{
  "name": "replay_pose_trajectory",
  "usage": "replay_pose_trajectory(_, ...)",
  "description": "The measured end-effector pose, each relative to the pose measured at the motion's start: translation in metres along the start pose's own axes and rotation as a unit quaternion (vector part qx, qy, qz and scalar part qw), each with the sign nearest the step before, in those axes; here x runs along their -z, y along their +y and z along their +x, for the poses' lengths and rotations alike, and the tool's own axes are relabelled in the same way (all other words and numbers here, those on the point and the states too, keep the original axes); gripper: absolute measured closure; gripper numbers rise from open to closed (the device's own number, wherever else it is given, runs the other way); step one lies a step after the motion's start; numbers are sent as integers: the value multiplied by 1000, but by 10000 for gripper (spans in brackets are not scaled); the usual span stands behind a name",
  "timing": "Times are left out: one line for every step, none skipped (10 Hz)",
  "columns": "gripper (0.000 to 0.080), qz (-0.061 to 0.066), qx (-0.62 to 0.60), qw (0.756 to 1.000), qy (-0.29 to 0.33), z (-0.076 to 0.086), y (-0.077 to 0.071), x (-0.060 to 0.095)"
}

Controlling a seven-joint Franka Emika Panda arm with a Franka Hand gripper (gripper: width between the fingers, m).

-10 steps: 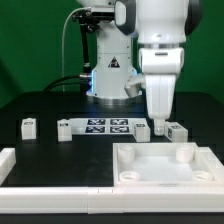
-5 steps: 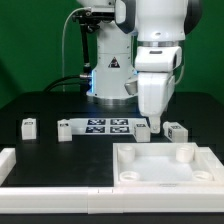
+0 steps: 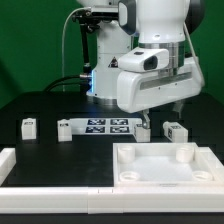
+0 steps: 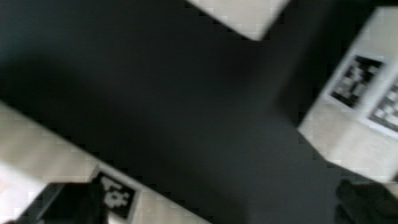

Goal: Assemble one leg

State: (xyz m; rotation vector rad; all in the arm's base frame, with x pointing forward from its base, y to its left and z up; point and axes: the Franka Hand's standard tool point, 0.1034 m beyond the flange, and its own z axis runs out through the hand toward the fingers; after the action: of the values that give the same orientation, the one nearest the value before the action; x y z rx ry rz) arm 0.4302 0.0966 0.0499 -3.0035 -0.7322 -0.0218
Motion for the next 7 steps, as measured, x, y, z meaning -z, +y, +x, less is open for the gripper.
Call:
replay_pose_trajectory(151, 4, -49, 999, -1, -2, -7, -2)
replay_pose_trajectory(151, 8, -108, 994, 0, -3, -15, -4)
replay_pose_trajectory(151, 11, -155, 988, -2, -3, -23, -5)
replay_pose_trajectory(151, 13, -177, 984, -3, -3, -31, -7)
replay_pose_trajectory(151, 13, -174, 985, -2, -3, -32, -7)
replay_pose_trajectory(151, 13, -172, 985, -2, -2, -31, -7)
replay_pose_trajectory(151, 15, -171, 985, -23, -6, -32, -8)
